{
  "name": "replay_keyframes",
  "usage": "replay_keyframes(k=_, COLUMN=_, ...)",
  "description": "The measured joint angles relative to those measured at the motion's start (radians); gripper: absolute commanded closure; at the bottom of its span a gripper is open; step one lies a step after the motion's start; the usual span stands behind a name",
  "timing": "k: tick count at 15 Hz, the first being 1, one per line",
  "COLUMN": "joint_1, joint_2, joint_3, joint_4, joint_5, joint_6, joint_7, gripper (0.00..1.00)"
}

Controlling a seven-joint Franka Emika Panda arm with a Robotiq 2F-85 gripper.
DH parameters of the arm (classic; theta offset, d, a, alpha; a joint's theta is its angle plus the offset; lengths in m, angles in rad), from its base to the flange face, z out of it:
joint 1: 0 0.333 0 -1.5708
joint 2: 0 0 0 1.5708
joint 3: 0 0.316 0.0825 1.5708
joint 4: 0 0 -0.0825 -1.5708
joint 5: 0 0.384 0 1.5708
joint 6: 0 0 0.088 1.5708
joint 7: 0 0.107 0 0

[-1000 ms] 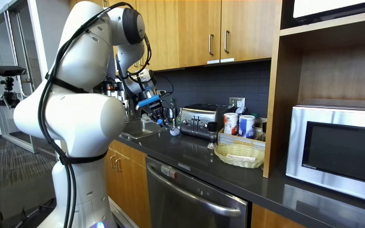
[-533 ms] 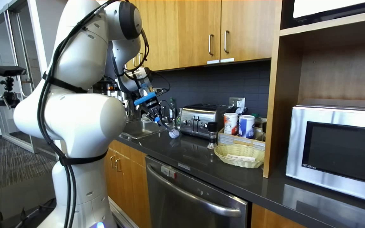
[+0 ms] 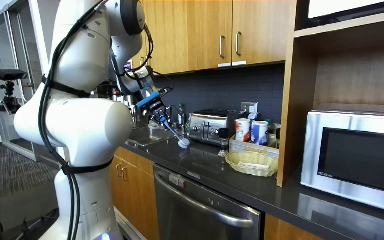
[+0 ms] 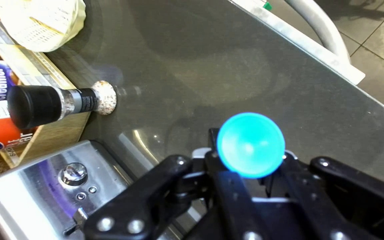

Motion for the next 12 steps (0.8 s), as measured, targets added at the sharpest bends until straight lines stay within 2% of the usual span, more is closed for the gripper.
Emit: replay_keyframes(k=12, joint_1=0.0, joint_2=-0.016, joint_3=0.09, joint_4=-0.072, joint_5=-0.087, joint_6=-0.206, joint_7=0.055, gripper=0.94)
